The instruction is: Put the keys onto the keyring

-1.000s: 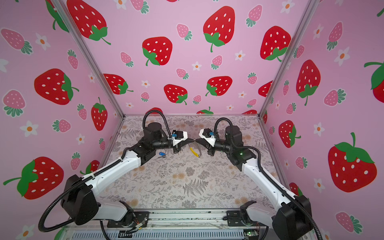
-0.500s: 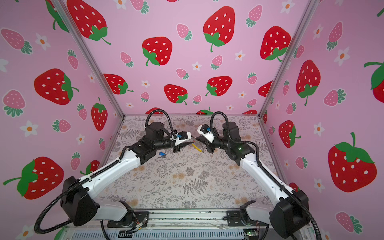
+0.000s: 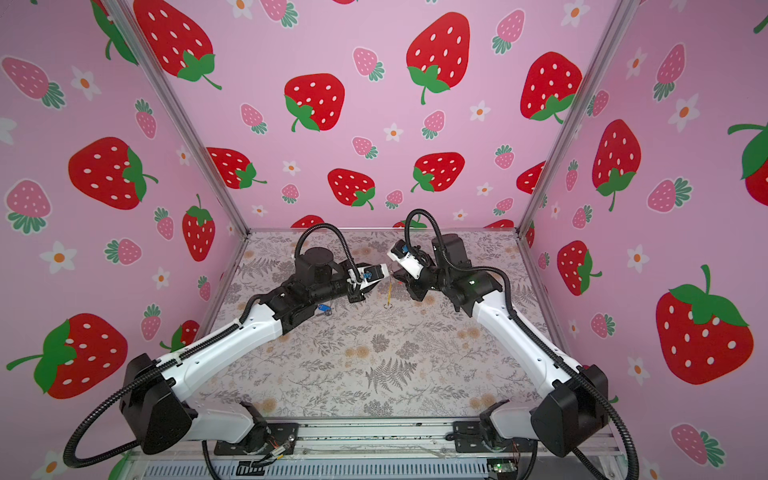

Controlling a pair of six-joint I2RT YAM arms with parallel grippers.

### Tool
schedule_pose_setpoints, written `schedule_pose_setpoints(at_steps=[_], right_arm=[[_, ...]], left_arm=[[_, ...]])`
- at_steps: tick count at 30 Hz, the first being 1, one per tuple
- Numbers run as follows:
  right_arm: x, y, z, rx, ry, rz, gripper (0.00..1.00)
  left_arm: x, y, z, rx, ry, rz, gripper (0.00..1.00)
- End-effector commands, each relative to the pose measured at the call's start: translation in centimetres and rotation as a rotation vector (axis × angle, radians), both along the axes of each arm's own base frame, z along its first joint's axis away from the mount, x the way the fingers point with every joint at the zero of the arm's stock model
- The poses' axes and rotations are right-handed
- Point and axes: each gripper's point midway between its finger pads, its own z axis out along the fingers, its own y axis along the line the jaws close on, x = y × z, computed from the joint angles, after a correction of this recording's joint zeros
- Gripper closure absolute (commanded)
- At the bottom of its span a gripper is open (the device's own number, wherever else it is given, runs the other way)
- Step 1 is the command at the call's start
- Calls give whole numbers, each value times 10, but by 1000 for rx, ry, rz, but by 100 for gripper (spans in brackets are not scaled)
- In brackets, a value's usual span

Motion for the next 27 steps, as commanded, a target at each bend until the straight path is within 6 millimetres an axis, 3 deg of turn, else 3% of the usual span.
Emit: schedule_pose_setpoints(at_steps=[1, 16, 27], right_arm=[[-3, -1, 2, -28, 46, -25, 99], [-4, 8, 8, -60, 74, -25, 98], [-4, 10, 12, -57, 56, -20, 98]], left_arm=[[9, -2, 3, 15, -68, 39, 73], [14, -11, -1, 21, -44, 39, 74], [15, -14, -3, 28, -33, 28, 83]])
